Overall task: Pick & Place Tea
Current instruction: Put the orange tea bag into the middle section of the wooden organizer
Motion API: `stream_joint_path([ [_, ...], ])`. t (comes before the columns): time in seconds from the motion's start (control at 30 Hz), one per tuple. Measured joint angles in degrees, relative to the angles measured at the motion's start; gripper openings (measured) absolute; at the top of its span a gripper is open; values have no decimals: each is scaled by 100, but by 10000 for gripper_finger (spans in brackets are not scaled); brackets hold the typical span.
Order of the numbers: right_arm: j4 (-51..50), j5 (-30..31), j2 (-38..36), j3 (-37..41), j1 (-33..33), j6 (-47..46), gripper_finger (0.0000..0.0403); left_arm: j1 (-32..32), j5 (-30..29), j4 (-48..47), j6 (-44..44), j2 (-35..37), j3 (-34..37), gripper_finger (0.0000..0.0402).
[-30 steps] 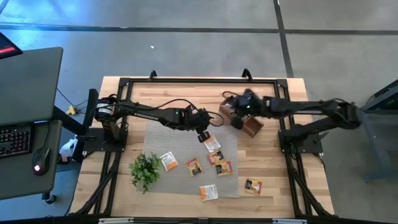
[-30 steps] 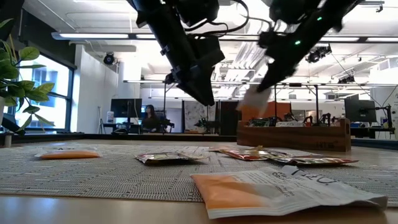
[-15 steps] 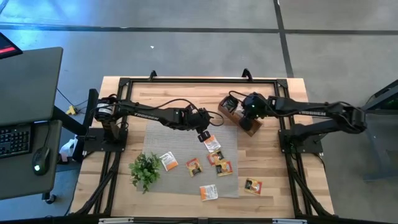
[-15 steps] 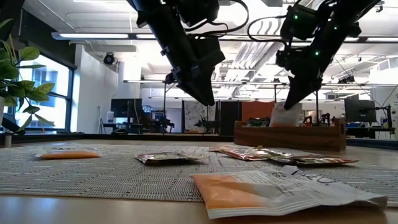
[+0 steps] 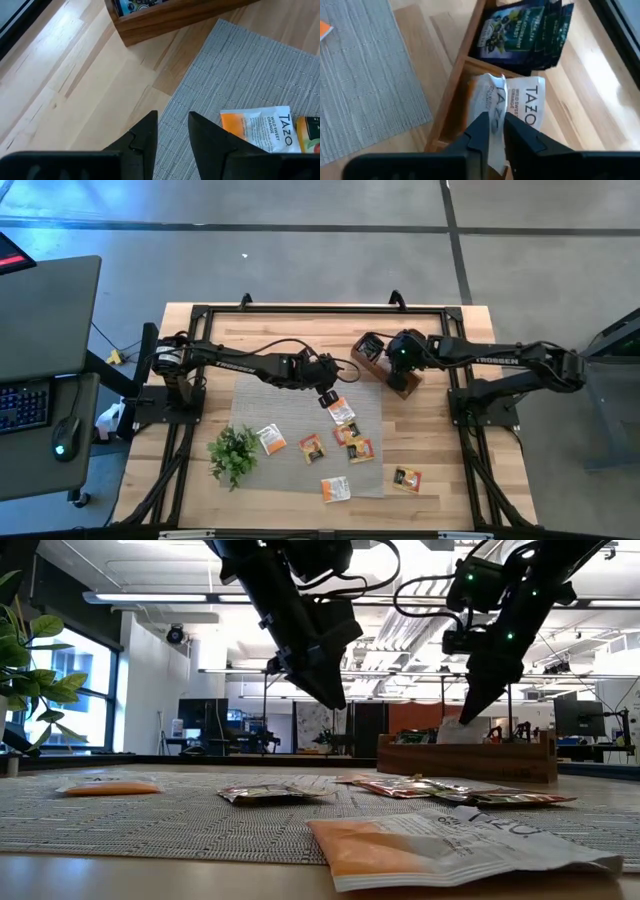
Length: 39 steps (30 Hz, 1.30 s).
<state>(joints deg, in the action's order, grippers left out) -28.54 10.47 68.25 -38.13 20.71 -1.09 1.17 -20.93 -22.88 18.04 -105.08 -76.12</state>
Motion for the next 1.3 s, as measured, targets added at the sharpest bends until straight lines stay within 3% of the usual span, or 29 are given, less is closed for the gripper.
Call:
stream_joint_path([
  [0.3,128,350,-8,-2,-5,-3,112,0,0,-145,2,0,0,107],
  [0.43,624,172,-111,-2,-73,-23,123,0,-28,-265,62,0,1,107],
  [0.77,2016,-1966,64,-7,-511,473,124,0,1,-1599,378,0,2,106],
  [0.9,2547,-2199,486,-7,-744,519,124,0,151,-2032,498,0,2,106],
  [1.0,3192,-2183,906,-7,-844,545,124,-2,664,-2544,550,8,2,106],
  [1.2,4321,-2302,1616,-7,-838,923,124,-25,2846,-3606,521,98,3,106],
  [1.3,4539,-2300,1786,-7,-794,921,124,-159,3121,-3991,539,98,5,106],
])
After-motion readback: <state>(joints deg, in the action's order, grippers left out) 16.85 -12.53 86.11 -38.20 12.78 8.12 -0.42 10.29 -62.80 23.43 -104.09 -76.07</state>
